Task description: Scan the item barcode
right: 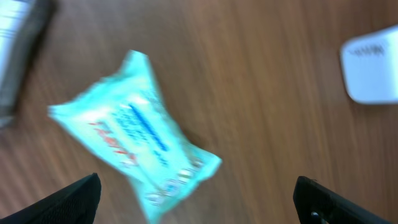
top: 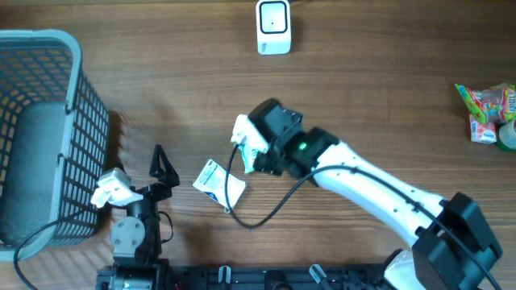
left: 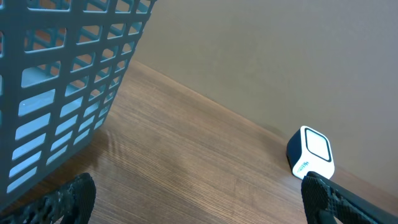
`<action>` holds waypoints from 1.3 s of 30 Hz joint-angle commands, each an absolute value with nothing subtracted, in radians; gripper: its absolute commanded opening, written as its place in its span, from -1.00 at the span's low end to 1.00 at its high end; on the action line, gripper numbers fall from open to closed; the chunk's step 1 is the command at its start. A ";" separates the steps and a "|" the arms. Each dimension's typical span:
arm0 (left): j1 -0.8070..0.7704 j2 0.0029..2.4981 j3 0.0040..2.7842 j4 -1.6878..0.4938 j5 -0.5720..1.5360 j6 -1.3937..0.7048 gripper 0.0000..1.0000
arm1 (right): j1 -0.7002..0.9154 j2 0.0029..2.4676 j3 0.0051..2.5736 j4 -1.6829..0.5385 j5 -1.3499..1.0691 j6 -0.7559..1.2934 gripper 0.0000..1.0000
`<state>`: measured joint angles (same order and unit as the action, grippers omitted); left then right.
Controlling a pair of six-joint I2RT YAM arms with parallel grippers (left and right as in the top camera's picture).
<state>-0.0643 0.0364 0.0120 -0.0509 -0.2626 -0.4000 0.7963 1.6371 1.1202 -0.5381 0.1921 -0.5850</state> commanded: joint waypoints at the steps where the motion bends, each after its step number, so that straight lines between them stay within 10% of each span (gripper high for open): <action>1: -0.060 0.033 0.006 -0.048 -0.258 -0.405 1.00 | 0.805 1.663 1.081 -0.536 0.210 -0.602 1.00; 18: -0.060 0.033 0.006 -0.048 -0.258 -0.405 1.00 | 0.832 1.895 1.058 -0.437 0.267 -0.868 0.91; 26: -0.060 0.033 0.006 -0.048 -0.258 -0.405 1.00 | 0.832 1.974 1.053 -0.435 0.199 -0.857 -0.87; 32: -0.060 0.033 0.006 -0.048 -0.258 -0.405 1.00 | 0.832 1.930 1.090 -0.438 0.137 -0.595 -0.91; 39: -0.060 0.033 0.006 -0.048 -0.258 -0.405 1.00 | 0.702 1.713 1.165 -0.622 -0.574 -0.341 -0.91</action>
